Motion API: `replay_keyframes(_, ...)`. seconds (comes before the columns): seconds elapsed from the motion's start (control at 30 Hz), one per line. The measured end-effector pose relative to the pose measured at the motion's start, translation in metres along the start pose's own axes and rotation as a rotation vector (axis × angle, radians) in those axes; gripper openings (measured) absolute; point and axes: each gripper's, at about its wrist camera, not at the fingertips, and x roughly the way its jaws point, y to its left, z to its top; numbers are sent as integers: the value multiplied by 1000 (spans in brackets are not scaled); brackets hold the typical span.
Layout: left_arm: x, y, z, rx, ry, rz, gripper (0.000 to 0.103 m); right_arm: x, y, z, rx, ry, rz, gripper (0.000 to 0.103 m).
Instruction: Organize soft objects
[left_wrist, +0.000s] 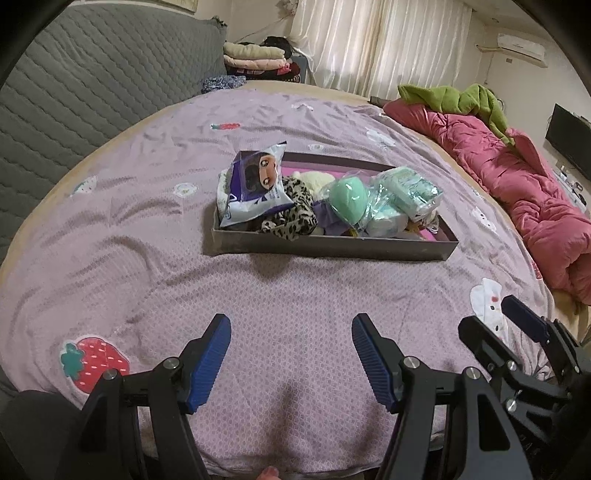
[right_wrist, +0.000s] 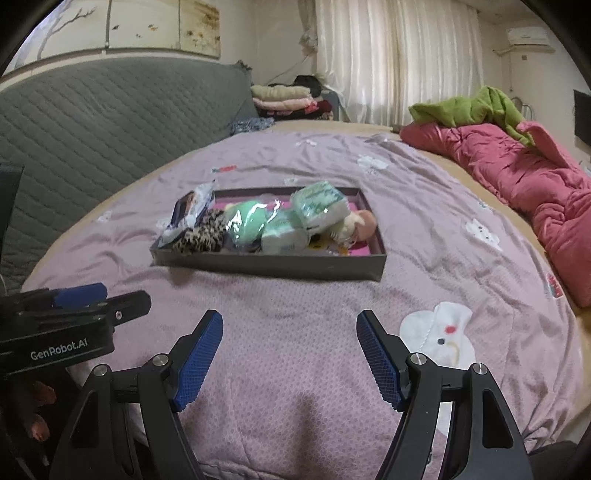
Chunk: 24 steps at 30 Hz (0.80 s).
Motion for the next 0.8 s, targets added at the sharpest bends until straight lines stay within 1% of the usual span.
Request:
replay_keyframes(0.2, 7, 2, -1, 0, 14, 11, 68, 7, 1, 1, 7, 6, 24, 76)
replay_keyframes(0.8, 11, 0, -3, 12, 24, 15, 68, 11, 1, 0, 4, 24, 26, 76)
